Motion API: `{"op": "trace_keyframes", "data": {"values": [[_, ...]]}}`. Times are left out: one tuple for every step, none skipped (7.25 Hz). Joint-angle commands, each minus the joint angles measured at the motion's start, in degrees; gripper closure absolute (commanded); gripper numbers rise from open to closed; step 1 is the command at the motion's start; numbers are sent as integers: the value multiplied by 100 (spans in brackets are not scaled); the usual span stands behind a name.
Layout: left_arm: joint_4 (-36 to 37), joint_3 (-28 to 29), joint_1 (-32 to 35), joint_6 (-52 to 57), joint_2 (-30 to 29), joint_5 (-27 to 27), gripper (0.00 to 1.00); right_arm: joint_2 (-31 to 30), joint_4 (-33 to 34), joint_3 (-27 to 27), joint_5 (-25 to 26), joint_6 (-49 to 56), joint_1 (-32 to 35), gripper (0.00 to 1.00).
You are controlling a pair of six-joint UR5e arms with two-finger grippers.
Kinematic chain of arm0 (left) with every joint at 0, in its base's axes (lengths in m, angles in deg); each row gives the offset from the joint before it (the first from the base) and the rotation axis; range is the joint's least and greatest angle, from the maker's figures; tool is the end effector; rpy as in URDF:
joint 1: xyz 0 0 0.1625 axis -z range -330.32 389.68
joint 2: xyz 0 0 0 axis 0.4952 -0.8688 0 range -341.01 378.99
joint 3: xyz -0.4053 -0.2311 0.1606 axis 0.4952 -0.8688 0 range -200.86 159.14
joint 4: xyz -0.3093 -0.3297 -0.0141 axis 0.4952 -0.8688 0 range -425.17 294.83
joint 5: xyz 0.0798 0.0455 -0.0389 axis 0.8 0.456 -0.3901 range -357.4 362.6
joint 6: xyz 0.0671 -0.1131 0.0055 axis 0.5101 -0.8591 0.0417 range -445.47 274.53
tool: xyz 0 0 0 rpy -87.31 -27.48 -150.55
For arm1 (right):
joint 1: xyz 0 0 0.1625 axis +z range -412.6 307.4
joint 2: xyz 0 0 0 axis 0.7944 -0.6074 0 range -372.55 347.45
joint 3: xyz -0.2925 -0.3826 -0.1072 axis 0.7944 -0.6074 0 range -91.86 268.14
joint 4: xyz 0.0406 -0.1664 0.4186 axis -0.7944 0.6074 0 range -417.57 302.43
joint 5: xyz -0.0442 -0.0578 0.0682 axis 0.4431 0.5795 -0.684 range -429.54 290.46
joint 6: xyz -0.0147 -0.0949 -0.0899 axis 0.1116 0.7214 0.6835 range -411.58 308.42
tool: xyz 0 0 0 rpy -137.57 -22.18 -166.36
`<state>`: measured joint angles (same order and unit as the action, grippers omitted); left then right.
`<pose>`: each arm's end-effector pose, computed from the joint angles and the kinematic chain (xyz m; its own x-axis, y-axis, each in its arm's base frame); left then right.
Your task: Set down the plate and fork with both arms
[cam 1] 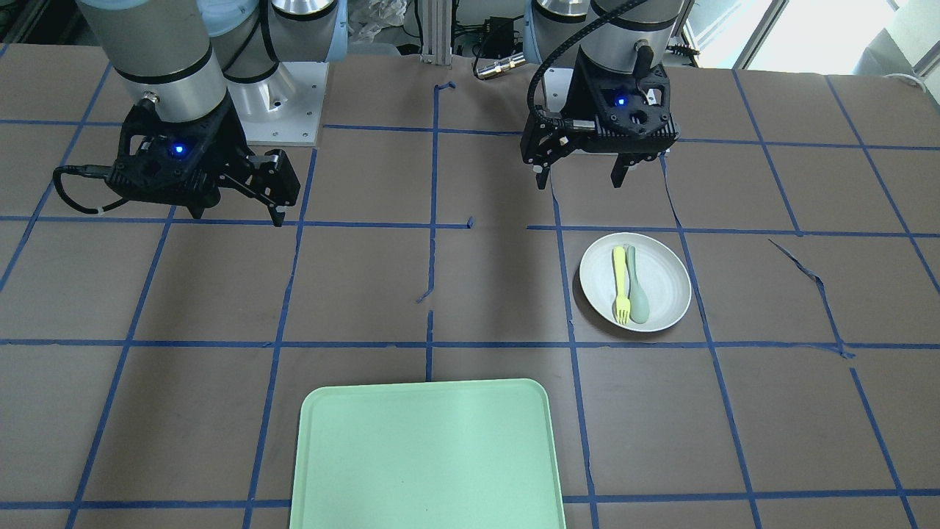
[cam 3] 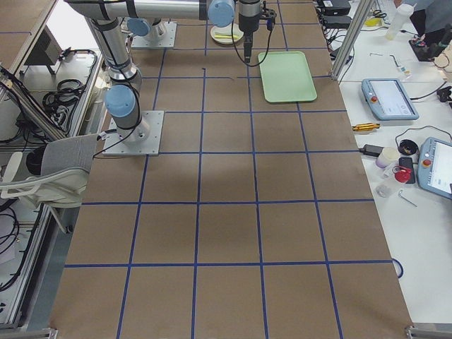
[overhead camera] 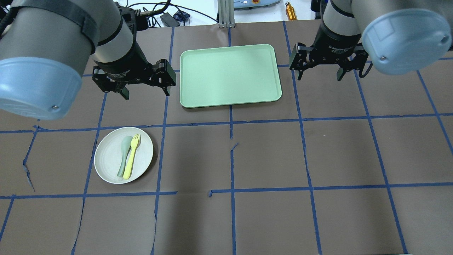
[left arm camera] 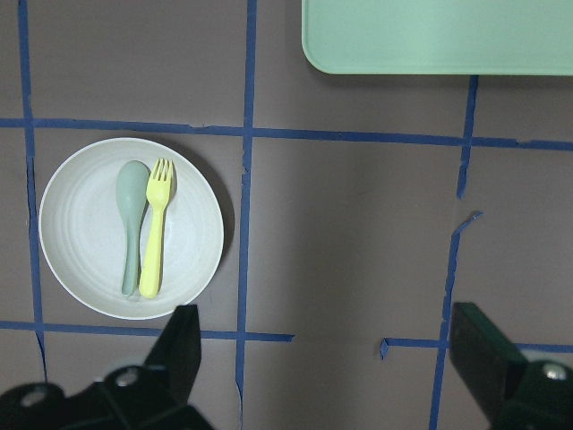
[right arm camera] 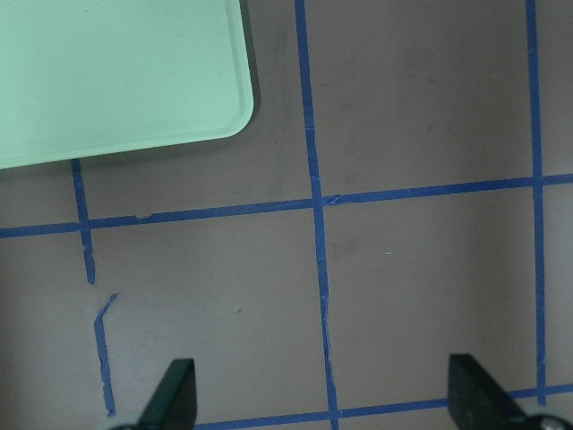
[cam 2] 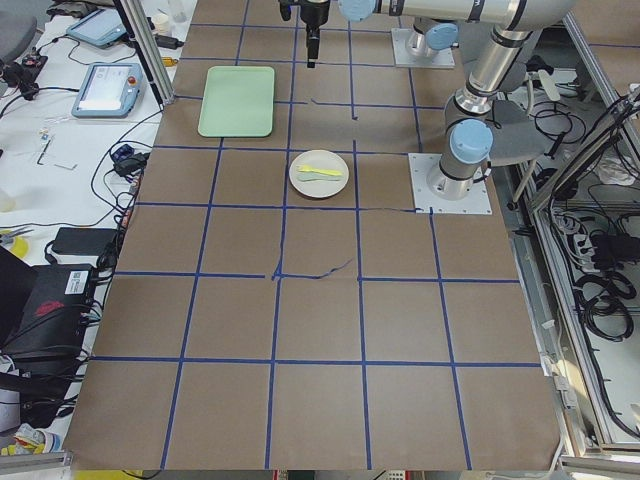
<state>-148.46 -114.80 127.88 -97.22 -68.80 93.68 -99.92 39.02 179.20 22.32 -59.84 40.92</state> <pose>-0.2042 -0.4998 0.5201 -0.9980 -0.0627 -0.0006 -0.0624 0.9941 -0.0888 0.1632 -0.5512 0.5013 -0.9961 0.0841 0.0249 0.0827 0.9951 -0.0546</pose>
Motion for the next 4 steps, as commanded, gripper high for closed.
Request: {"op": "trace_keyframes", "data": {"values": [[-38, 25, -46, 24, -18, -46, 0, 0, 0, -9, -1, 0, 0, 0], [-38, 34, -55, 24, -27, -64, 0, 0, 0, -18, 16, 17, 0, 0], [-38, 25, -55, 24, -19, -38, 0, 0, 0, -9, -1, 9, 0, 0], [-38, 7, -55, 24, -18, -29, 0, 0, 0, -9, -1, 9, 0, 0]]}}
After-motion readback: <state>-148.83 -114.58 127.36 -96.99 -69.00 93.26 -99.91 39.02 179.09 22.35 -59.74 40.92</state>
